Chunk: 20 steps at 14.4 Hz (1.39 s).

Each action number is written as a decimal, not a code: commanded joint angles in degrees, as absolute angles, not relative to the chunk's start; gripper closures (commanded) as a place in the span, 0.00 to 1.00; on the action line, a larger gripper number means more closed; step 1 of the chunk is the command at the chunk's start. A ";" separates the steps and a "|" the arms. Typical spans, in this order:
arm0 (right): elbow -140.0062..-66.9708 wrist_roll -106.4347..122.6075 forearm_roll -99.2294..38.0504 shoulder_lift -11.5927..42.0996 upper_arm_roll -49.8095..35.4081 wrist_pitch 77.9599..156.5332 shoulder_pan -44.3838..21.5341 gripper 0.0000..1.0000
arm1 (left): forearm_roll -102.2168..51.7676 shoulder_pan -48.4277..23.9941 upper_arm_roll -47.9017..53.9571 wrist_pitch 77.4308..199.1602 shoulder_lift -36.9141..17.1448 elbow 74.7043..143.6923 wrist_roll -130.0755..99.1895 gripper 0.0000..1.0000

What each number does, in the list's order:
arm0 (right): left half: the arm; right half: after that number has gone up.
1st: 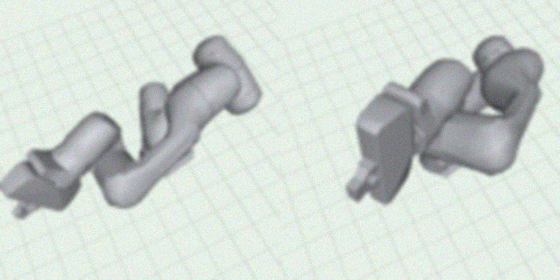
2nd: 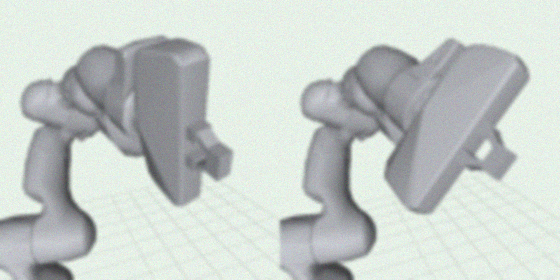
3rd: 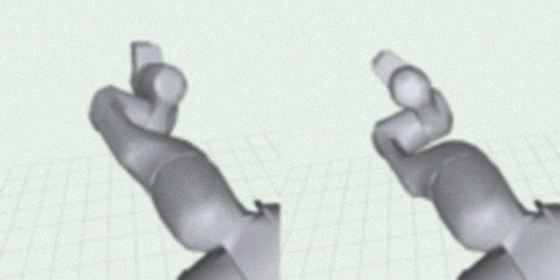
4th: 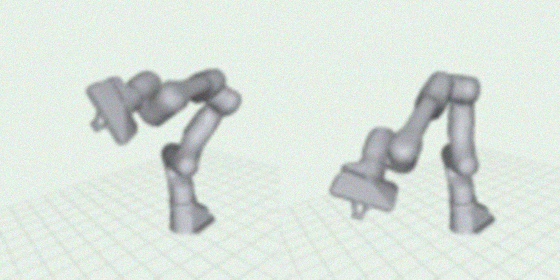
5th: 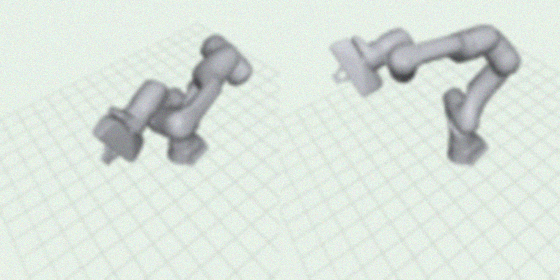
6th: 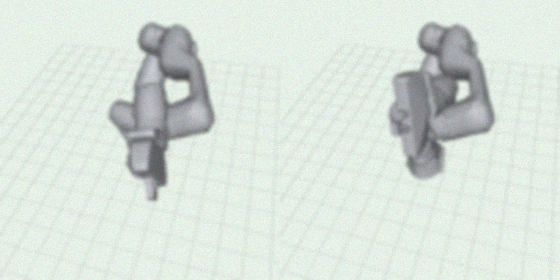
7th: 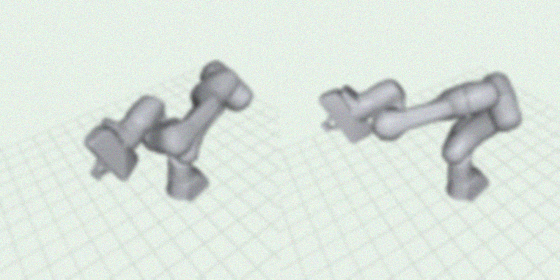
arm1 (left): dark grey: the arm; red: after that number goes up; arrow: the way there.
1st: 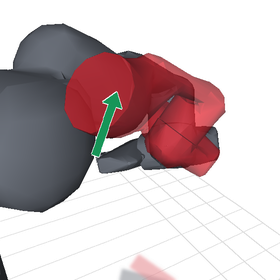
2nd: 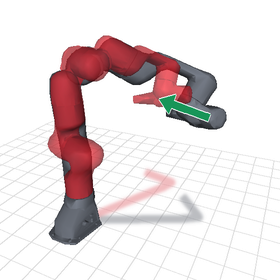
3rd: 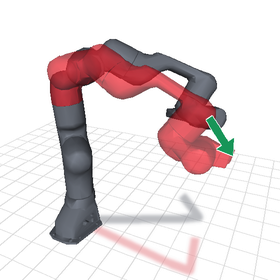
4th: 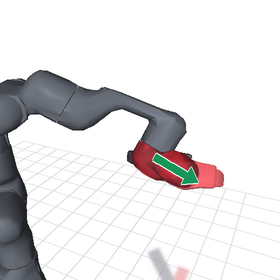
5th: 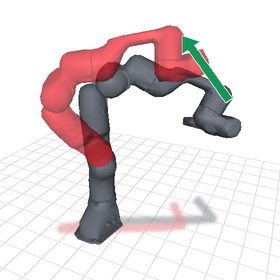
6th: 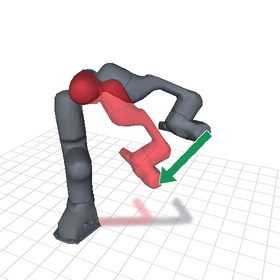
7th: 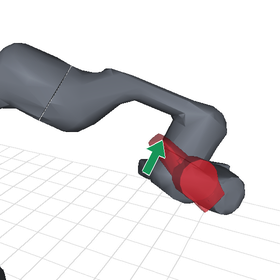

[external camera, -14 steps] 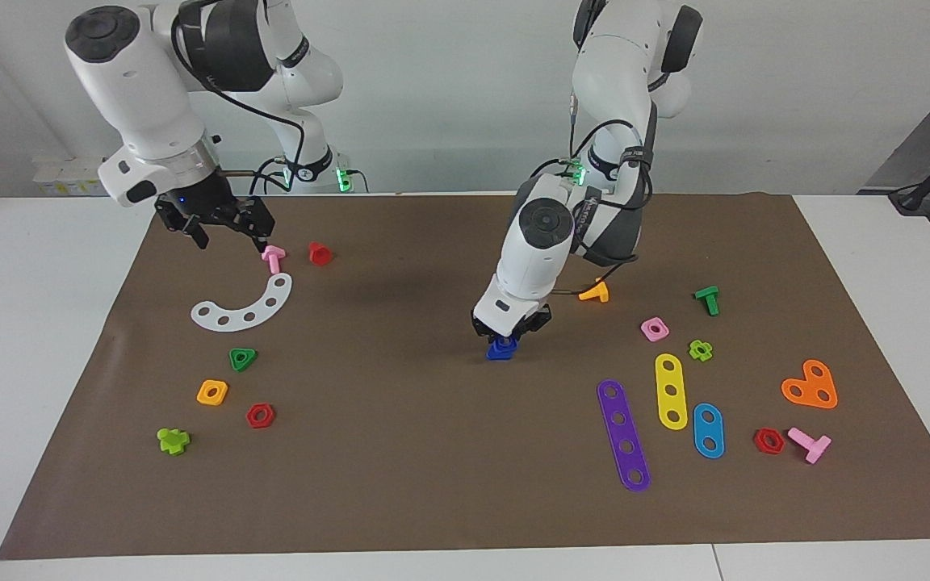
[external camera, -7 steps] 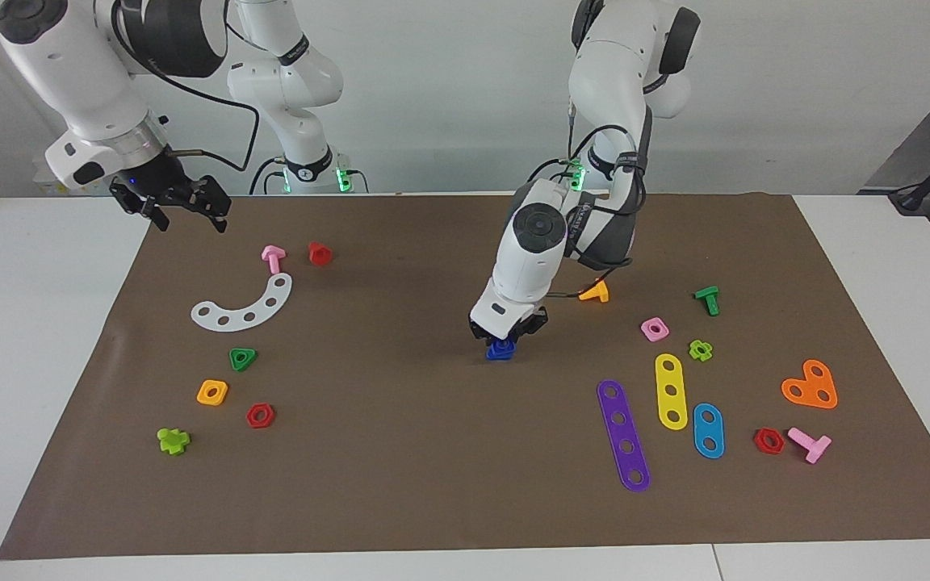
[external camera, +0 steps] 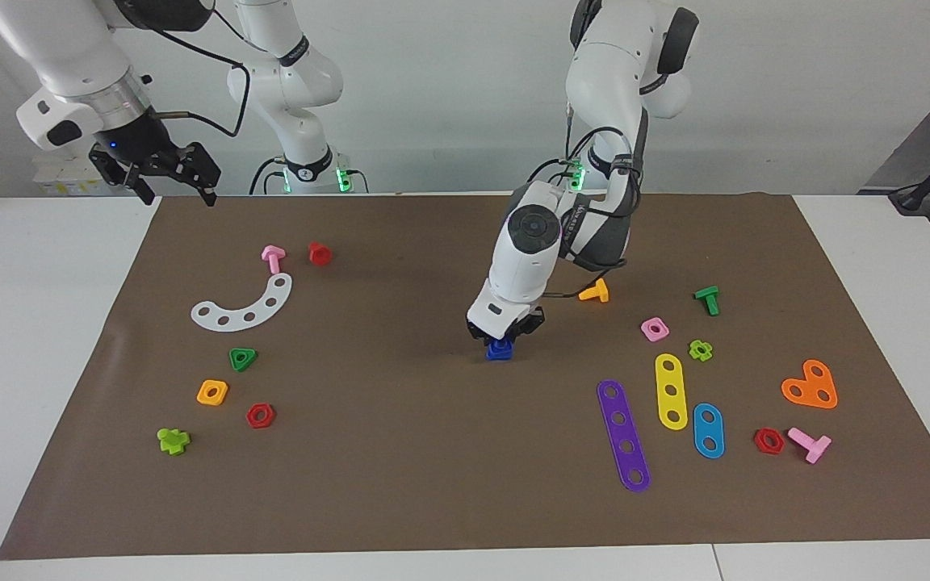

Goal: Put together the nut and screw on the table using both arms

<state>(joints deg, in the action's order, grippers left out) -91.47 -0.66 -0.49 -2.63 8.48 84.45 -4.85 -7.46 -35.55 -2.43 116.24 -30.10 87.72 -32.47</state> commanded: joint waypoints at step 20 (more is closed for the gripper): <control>-89.74 -2.45 -0.62 -1.41 7.56 86.04 -4.66 0.00 | -7.47 -36.39 -3.16 117.85 -28.31 92.54 -36.12 1.00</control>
